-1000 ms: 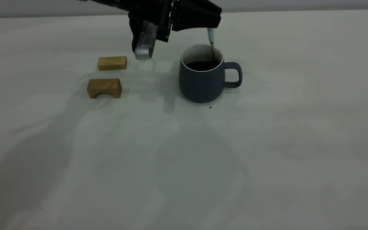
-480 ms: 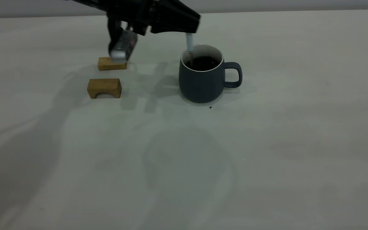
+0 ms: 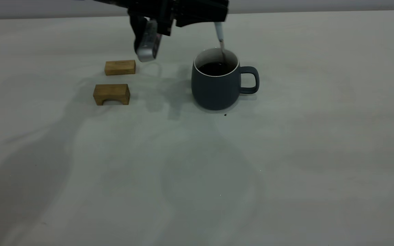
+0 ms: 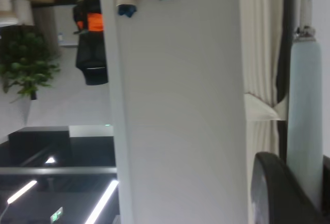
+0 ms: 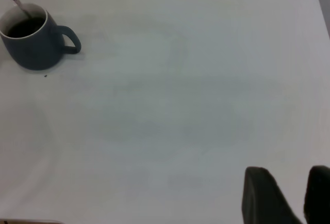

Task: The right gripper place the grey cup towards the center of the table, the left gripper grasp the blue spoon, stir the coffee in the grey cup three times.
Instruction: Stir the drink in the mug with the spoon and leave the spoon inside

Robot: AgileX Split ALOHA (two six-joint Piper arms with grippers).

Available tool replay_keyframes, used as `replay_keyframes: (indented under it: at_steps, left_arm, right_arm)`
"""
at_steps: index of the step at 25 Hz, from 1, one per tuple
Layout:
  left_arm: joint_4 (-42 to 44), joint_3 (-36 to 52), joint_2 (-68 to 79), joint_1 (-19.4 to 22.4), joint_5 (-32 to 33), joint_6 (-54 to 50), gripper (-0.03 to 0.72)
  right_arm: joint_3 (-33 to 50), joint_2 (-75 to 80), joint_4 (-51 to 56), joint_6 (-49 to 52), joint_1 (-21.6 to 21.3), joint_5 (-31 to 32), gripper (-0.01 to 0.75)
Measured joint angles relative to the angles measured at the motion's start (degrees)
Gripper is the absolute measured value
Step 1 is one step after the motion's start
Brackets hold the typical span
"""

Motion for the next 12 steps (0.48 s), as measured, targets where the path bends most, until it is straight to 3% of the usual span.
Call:
replay_keyframes:
  at_steps: [6,12]
  left_arm:
    - [5.4,0.0,0.0,-0.1,0.1,-10.0,0.150]
    - [7.4,0.0,0.0,2.4,-1.6,-4.1,0.149]
  right_arm:
    - [0.0,0.0,0.0,0.0,0.0,0.0,0.237]
    - [0.0,0.0,0.0,0.0,0.0,0.0,0.237]
